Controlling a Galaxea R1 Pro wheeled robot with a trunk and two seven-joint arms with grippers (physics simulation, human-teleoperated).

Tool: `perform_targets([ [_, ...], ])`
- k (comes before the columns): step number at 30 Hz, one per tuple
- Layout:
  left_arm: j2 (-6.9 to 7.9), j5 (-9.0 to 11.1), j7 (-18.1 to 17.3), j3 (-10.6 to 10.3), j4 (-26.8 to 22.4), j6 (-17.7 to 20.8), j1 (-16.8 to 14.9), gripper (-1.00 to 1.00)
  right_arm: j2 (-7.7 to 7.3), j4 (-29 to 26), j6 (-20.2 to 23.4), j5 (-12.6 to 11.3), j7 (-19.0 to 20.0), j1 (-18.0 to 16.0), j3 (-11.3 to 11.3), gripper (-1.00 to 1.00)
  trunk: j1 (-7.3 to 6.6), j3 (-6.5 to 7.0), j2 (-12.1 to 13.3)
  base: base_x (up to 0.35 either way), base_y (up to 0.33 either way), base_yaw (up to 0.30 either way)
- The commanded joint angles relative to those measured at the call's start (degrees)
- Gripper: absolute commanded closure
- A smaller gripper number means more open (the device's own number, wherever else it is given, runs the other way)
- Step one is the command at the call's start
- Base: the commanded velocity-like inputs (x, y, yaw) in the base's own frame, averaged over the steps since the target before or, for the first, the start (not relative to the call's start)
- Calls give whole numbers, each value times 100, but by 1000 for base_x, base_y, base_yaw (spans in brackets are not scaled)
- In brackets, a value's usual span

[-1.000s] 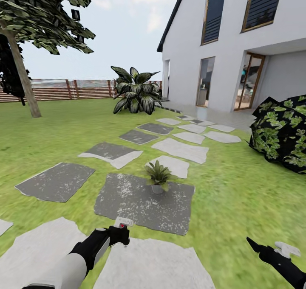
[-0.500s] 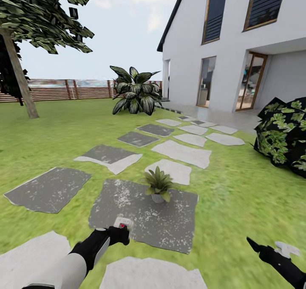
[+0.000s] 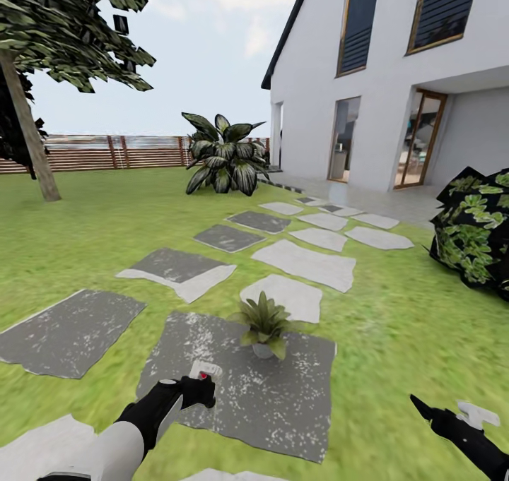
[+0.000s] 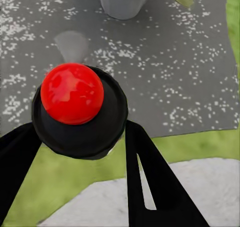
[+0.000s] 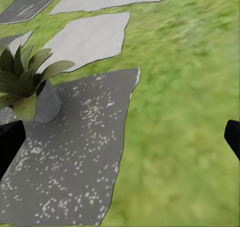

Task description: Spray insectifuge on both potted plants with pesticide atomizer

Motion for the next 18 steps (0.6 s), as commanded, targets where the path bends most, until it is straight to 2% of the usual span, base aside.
perform_targets([
  [1, 0, -59, -23, 4, -15, 25, -1, 100, 2, -8, 30, 24, 40, -10, -29, -100, 2, -6, -3, 334, 0, 0],
  [7, 0, -59, -23, 4, -14, 25, -1, 100, 2, -8, 30, 24, 39, -10, -29, -100, 2, -6, -3, 307, 0, 0],
  [15, 0, -59, -23, 4, -14, 25, -1, 100, 2, -5, 30, 24, 38, -10, -29, -100, 2, -6, -3, 36, 0, 0],
  [18, 0, -59, -23, 4, -14, 25, -1, 100, 2, -5, 30, 24, 38, -10, -29, -100, -64, 48, 118, 0, 0, 0],
])
